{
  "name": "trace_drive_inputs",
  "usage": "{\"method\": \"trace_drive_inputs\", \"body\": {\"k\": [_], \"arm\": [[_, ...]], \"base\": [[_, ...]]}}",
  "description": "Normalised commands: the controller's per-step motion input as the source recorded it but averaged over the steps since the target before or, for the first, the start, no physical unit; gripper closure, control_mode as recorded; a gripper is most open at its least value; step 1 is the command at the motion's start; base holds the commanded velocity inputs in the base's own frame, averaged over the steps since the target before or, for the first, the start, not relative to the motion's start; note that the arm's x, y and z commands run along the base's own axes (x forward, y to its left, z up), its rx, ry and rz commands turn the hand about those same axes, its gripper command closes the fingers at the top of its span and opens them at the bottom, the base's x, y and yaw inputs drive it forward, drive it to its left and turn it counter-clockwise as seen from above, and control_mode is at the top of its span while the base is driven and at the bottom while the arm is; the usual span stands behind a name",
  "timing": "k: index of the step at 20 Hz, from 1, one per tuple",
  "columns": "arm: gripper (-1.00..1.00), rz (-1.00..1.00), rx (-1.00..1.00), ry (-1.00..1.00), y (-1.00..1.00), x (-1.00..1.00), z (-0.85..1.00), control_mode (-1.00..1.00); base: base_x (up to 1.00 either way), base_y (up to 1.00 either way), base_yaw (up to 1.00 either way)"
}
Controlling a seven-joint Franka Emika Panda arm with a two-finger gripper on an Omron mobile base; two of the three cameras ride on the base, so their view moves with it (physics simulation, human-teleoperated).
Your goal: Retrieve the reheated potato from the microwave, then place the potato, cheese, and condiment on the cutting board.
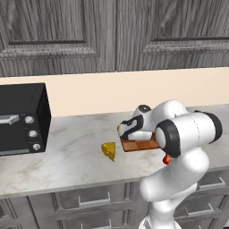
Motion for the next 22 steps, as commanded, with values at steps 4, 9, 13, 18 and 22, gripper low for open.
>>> {"method": "trace_drive_inputs", "body": {"k": [4,9,13,18,22], "arm": [[-1.0,0.0,0.0,0.0,-0.02,-0.01,-0.23,-1.0],[-1.0,0.0,0.0,0.0,-0.06,-0.04,-0.05,-1.0],[-1.0,0.0,0.0,0.0,-0.01,-0.13,0.0,-1.0],[-1.0,0.0,0.0,0.0,0.0,-0.04,0.11,-1.0],[-1.0,0.0,0.0,0.0,-0.01,-0.13,0.39,-1.0]], "base": [[0.0,0.0,0.0],[0.0,0.0,0.0],[0.0,0.0,0.0],[0.0,0.0,0.0],[0.0,0.0,0.0]]}}
